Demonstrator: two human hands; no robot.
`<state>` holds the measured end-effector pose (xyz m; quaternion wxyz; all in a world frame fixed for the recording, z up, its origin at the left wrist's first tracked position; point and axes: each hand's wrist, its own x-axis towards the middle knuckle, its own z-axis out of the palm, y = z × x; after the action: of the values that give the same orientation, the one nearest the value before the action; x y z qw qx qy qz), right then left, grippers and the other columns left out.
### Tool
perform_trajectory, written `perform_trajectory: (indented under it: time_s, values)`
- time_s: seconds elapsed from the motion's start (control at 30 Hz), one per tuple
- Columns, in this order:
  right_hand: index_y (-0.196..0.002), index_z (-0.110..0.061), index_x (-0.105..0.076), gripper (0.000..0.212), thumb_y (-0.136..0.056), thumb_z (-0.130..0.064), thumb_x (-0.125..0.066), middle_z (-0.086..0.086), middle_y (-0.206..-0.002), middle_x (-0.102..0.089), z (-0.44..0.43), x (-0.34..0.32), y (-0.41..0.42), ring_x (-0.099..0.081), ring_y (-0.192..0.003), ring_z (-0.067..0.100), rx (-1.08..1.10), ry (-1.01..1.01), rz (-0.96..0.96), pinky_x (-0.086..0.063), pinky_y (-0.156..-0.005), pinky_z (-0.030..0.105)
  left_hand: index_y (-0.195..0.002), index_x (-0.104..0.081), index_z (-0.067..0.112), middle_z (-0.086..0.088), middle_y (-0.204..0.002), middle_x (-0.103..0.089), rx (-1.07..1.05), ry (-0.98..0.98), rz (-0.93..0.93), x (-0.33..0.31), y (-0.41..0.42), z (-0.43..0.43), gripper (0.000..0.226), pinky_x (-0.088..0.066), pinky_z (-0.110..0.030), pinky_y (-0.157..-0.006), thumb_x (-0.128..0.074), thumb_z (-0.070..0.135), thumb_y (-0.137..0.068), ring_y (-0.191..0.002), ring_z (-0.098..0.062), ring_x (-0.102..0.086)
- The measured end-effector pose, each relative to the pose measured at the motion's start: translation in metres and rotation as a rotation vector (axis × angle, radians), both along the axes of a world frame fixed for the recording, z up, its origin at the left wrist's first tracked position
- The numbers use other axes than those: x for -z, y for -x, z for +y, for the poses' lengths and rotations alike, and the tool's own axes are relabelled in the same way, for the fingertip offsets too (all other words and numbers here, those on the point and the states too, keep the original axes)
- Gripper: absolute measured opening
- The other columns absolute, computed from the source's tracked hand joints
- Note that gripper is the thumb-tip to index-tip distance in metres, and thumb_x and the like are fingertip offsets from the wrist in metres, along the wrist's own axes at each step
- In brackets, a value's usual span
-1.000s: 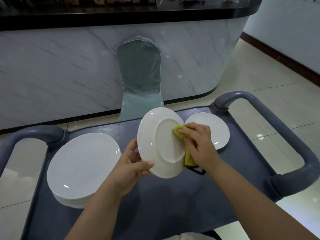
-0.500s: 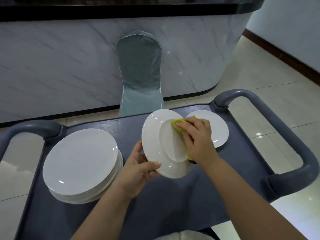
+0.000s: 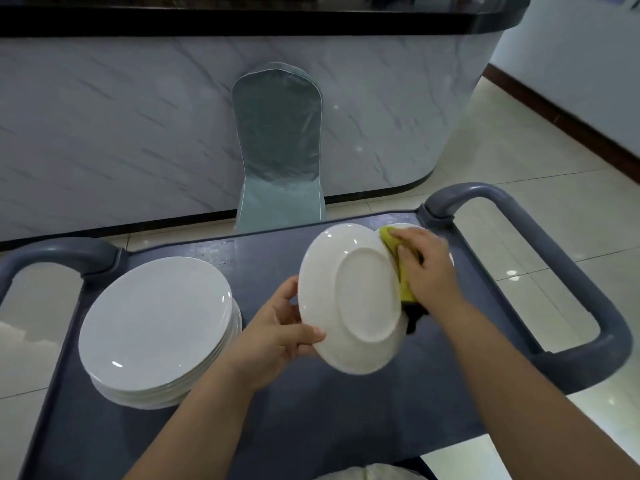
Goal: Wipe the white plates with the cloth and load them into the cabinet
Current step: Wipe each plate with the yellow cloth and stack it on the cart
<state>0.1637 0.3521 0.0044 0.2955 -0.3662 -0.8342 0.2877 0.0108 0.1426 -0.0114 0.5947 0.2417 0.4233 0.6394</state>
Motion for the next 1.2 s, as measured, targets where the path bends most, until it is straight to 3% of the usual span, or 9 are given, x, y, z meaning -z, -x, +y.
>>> perform_trajectory:
  time_s: [0.13,0.33,0.43,0.57,0.63,0.7,0.87,1.0,1.2]
  values:
    - [-0.115,-0.019,-0.070,0.031,-0.091,-0.003,-0.057,0.004,-0.116,-0.060,-0.016,-0.033,0.035,-0.045,-0.106,0.029,-0.323,-0.221,-0.088,-0.028,-0.103,0.026,-0.125,-0.063,0.023,-0.013,-0.114,-0.068,0.046,-0.015,0.092,-0.006,-0.002,0.006,0.059,-0.058,-0.041,-0.072,-0.066,-0.008,-0.075,-0.102,-0.031,-0.066]
    - [-0.112,-0.020,-0.072,0.025,-0.092,-0.019,-0.056,0.008,-0.121,-0.062,-0.070,-0.033,0.033,-0.050,-0.103,0.035,-0.813,-0.542,-0.221,-0.041,-0.093,0.049,-0.114,-0.068,0.015,-0.015,-0.108,-0.068,-0.068,0.022,-0.064,0.006,-0.003,-0.002,0.045,-0.057,-0.038,-0.072,-0.063,-0.008,-0.076,-0.098,-0.029,-0.068]
    - [-0.115,-0.018,-0.071,0.028,-0.090,-0.010,-0.060,0.010,-0.118,-0.062,-0.051,-0.041,0.047,-0.051,-0.102,0.036,-0.706,-0.470,-0.232,-0.040,-0.096,0.045,-0.115,-0.069,0.019,-0.014,-0.110,-0.069,-0.085,0.025,-0.047,0.006,-0.006,-0.003,0.049,-0.058,-0.039,-0.072,-0.064,-0.007,-0.074,-0.098,-0.029,-0.068]
    - [-0.115,-0.021,-0.070,0.029,-0.094,-0.006,-0.056,0.006,-0.115,-0.061,0.000,-0.041,0.062,-0.049,-0.109,0.024,-0.384,-0.077,-0.164,-0.031,-0.098,0.024,-0.114,-0.071,0.025,-0.009,-0.109,-0.071,-0.152,-0.012,-0.085,-0.001,-0.003,-0.004,0.055,-0.059,-0.036,-0.068,-0.063,-0.008,-0.070,-0.092,-0.025,-0.069]
    - [-0.108,-0.031,-0.070,0.029,-0.093,-0.010,-0.057,-0.005,-0.112,-0.062,0.013,-0.035,0.048,-0.053,-0.097,0.000,-0.257,0.155,-0.116,-0.038,-0.088,0.011,-0.112,-0.072,0.022,-0.010,-0.112,-0.070,-0.222,-0.026,-0.153,-0.001,0.003,-0.006,0.056,-0.059,-0.036,-0.067,-0.064,-0.013,-0.069,-0.092,-0.026,-0.070]
    - [-0.100,-0.039,-0.070,0.029,-0.093,-0.014,-0.057,-0.014,-0.108,-0.063,0.006,-0.026,0.029,-0.055,-0.093,-0.006,-0.146,0.299,-0.070,-0.039,-0.075,0.003,-0.109,-0.072,0.021,-0.009,-0.111,-0.071,-0.300,-0.039,-0.248,0.000,0.008,-0.007,0.052,-0.059,-0.035,-0.065,-0.061,-0.011,-0.070,-0.090,-0.025,-0.071]
    - [-0.107,-0.027,-0.072,0.026,-0.089,-0.019,-0.055,-0.006,-0.109,-0.058,-0.074,0.008,0.018,-0.043,-0.105,0.018,-0.079,-0.099,0.073,-0.033,-0.097,0.022,-0.117,-0.060,0.017,-0.008,-0.110,-0.072,-0.423,-0.008,-0.412,0.003,0.008,0.006,0.051,-0.060,-0.035,-0.069,-0.059,-0.007,-0.071,-0.094,-0.023,-0.072]
    - [-0.111,-0.024,-0.071,0.029,-0.087,-0.016,-0.057,0.001,-0.116,-0.063,-0.120,0.022,0.029,-0.047,-0.100,0.026,-0.252,-0.479,0.032,-0.041,-0.088,0.038,-0.122,-0.059,0.017,-0.014,-0.104,-0.073,-0.417,0.008,-0.465,0.002,0.004,0.016,0.052,-0.060,-0.031,-0.065,-0.059,-0.005,-0.075,-0.083,-0.024,-0.073]
    - [-0.105,-0.021,-0.071,0.024,-0.089,-0.016,-0.055,-0.011,-0.115,-0.055,-0.069,0.017,-0.010,-0.044,-0.107,0.021,-0.099,-0.210,0.169,-0.034,-0.102,0.024,-0.108,-0.072,0.022,-0.008,-0.113,-0.071,-0.296,-0.029,-0.341,0.005,0.009,0.003,0.048,-0.059,-0.038,-0.071,-0.064,-0.008,-0.072,-0.095,-0.026,-0.071]
